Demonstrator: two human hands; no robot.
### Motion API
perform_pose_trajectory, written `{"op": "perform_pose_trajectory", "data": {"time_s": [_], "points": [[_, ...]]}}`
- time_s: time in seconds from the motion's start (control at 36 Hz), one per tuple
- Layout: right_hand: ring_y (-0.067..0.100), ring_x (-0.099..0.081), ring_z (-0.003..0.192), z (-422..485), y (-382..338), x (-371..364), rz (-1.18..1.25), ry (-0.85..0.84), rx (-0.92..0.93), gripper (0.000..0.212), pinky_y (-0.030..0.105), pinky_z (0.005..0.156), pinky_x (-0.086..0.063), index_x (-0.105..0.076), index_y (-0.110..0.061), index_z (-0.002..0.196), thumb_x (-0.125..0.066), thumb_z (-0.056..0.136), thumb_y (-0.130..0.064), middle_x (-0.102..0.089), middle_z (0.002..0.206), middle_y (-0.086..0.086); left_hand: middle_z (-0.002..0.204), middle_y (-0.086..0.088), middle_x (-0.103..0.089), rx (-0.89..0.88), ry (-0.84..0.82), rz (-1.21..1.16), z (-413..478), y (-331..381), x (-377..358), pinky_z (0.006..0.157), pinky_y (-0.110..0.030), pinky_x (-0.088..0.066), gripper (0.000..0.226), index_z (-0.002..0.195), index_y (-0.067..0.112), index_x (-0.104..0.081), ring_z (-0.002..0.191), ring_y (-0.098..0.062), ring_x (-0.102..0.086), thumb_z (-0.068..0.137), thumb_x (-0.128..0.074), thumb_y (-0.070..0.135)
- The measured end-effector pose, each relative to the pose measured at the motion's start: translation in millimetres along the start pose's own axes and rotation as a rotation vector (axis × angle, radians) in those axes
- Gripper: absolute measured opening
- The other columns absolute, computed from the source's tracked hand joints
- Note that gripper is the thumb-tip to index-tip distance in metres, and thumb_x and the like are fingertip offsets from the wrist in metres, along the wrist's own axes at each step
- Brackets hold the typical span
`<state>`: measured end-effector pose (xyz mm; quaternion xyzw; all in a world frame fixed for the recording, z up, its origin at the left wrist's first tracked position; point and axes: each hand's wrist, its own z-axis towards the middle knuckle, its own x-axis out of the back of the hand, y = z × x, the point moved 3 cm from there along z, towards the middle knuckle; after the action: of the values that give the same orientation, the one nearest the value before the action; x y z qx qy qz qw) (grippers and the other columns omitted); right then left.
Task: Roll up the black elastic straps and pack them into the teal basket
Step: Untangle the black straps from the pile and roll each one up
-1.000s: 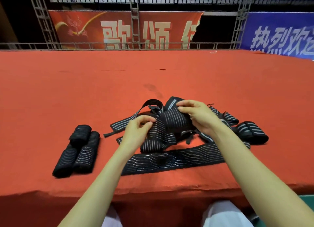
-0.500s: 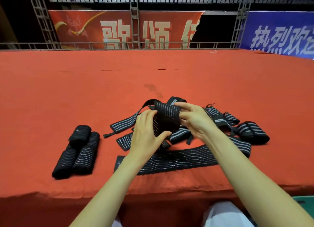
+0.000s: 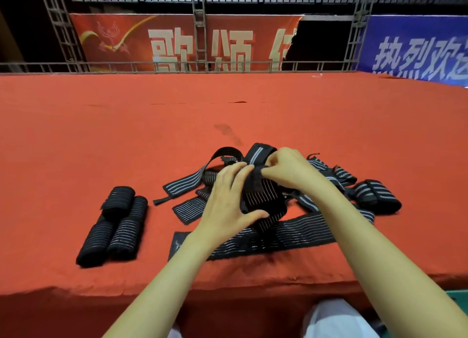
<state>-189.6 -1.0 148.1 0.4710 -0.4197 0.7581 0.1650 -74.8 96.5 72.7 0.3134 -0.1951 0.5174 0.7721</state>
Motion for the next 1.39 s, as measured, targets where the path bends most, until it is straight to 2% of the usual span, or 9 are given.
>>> {"op": "perform_pose_trajectory", "data": {"time_s": [0.19, 0.39, 0.47, 0.56, 0.67, 0.83, 1.0, 1.14, 1.39], "points": [[0.011, -0.045, 0.059, 9, 11, -9, 0.312, -0.137, 0.033, 0.021, 0.028, 0.058, -0.034, -0.054, -0.018, 0.070, -0.070, 0.081, -0.027, -0.051, 0.064, -0.004, 0.091, 0.013, -0.060, 0.181, 0.342, -0.302, 13, 1, 22, 0.077, -0.013, -0.046, 0.017, 0.103, 0.022, -0.052, 0.082, 0.001, -0.059, 0.090, -0.062, 0.016], [0.012, -0.066, 0.087, -8, 47, -66, 0.304, -0.382, 0.126, 0.021, 0.036, 0.084, -0.052, -0.065, -0.014, 0.096, -0.074, 0.079, -0.024, -0.071, 0.094, 0.000, 0.090, 0.006, -0.063, 0.566, 0.504, -0.591, 19, -41, 51, 0.078, -0.018, -0.048, 0.019, 0.089, 0.026, -0.055, 0.083, 0.000, -0.060, 0.088, -0.064, 0.009], [-0.002, -0.059, 0.071, -13, 71, -76, 0.182, -0.403, 0.101, 0.011, 0.021, 0.069, -0.045, -0.063, -0.025, 0.080, -0.073, 0.082, -0.021, -0.069, 0.081, -0.007, 0.092, 0.006, -0.060, 0.615, 0.567, -0.547, 14, -58, 65, 0.075, -0.018, -0.049, 0.017, 0.092, 0.024, -0.052, 0.083, -0.001, -0.058, 0.089, -0.063, 0.011], [0.004, -0.054, 0.063, -11, 97, -69, 0.025, -0.283, 0.050, 0.024, 0.025, 0.061, -0.039, -0.054, -0.025, 0.068, -0.071, 0.084, -0.026, -0.059, 0.067, -0.008, 0.092, 0.006, -0.059, 0.666, 0.586, -0.493, 1, -75, 74, 0.071, -0.017, -0.050, 0.015, 0.098, 0.017, -0.051, 0.079, 0.002, -0.058, 0.090, -0.061, 0.011], [0.018, -0.063, 0.075, -4, 126, -50, -0.165, -0.131, -0.061, 0.014, 0.034, 0.070, -0.047, -0.060, -0.020, 0.091, -0.065, 0.089, -0.034, -0.066, 0.087, 0.001, 0.097, 0.000, -0.059, 0.753, 0.561, -0.423, -24, -97, 74, 0.082, -0.034, -0.050, 0.013, 0.100, 0.015, -0.052, 0.089, -0.012, -0.058, 0.090, -0.061, 0.012], [0.027, -0.058, 0.103, 0, 144, -35, -0.331, -0.072, -0.109, 0.016, 0.036, 0.080, -0.045, -0.063, -0.017, 0.101, -0.060, 0.089, -0.026, -0.063, 0.106, 0.006, 0.103, -0.008, -0.058, 0.884, 0.385, -0.434, -51, -108, 54, 0.083, -0.031, -0.047, 0.025, 0.107, 0.015, -0.046, 0.088, -0.015, -0.056, 0.090, -0.058, 0.002], [0.015, -0.055, 0.062, -13, 154, -24, 0.222, 0.122, -0.226, 0.021, 0.028, 0.056, -0.039, -0.056, -0.015, 0.064, -0.071, 0.078, -0.016, -0.056, 0.063, -0.001, 0.107, -0.009, -0.058, 1.055, 0.249, -0.479, -78, -116, 43, 0.084, -0.042, -0.050, 0.028, 0.110, 0.015, -0.047, 0.091, -0.022, -0.059, 0.088, -0.058, 0.000], [0.025, -0.064, 0.076, -24, 171, -23, 0.681, 0.055, -0.309, 0.016, 0.035, 0.071, -0.050, -0.064, -0.005, 0.080, -0.079, 0.074, -0.009, -0.068, 0.080, 0.013, 0.096, -0.003, -0.057, 1.080, 0.128, -0.411, -97, -118, 46, 0.080, -0.040, -0.048, 0.027, 0.107, 0.016, -0.052, 0.089, -0.023, -0.057, 0.086, -0.062, 0.001], [0.017, -0.053, 0.082, -34, 196, -51, 0.341, -0.049, -0.361, 0.033, 0.031, 0.076, -0.041, -0.061, -0.010, 0.092, -0.083, 0.068, -0.007, -0.058, 0.083, 0.002, 0.080, 0.005, -0.053, 1.058, -0.153, -0.175, -119, -111, 41, 0.073, -0.028, -0.036, 0.028, 0.105, 0.014, -0.052, 0.082, -0.020, -0.053, 0.084, -0.063, -0.002]]}}
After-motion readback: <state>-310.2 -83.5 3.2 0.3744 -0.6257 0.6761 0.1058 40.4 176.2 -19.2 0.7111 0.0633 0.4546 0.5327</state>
